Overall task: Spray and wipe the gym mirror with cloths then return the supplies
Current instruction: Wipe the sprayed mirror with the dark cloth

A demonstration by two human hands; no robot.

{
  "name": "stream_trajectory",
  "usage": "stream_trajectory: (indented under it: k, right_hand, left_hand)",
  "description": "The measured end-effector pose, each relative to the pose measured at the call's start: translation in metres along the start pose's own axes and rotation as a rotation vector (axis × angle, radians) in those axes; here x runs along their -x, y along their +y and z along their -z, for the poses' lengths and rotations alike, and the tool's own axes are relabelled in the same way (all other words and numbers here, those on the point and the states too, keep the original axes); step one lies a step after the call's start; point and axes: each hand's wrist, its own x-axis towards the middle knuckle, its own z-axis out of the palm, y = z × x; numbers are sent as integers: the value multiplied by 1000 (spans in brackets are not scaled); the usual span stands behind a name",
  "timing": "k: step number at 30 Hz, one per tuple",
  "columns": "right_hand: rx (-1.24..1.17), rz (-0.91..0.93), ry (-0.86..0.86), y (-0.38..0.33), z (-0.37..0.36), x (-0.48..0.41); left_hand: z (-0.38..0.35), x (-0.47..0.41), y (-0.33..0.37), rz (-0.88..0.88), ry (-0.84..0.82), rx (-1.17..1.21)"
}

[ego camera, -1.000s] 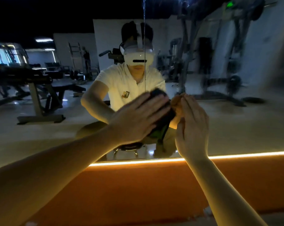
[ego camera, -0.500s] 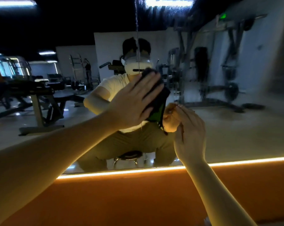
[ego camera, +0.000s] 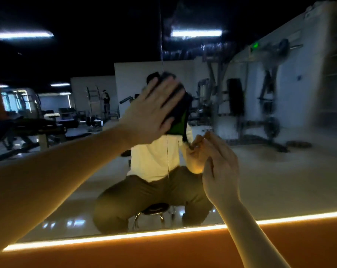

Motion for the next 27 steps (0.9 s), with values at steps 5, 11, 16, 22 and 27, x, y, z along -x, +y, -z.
stream_trajectory:
  k: [5,11,16,22,27]
  right_hand:
    - [45,36,10,-7,12,-62]
    - [142,100,7,-14,27,-121]
    - [210,109,-19,-18,21,-137]
    - [228,91,-12,-23,17,-133]
    - [198,12,-21,-35,17,-138]
  left_hand:
    - [5,-10,12,-74,-3,-23]
    - [2,-8,4,-307,-54,-77]
    - [39,-78,-69,125,57,-130]
    - [32,-76,-45,283,100,-47]
    - [11,-30,-25,13,29,-1]
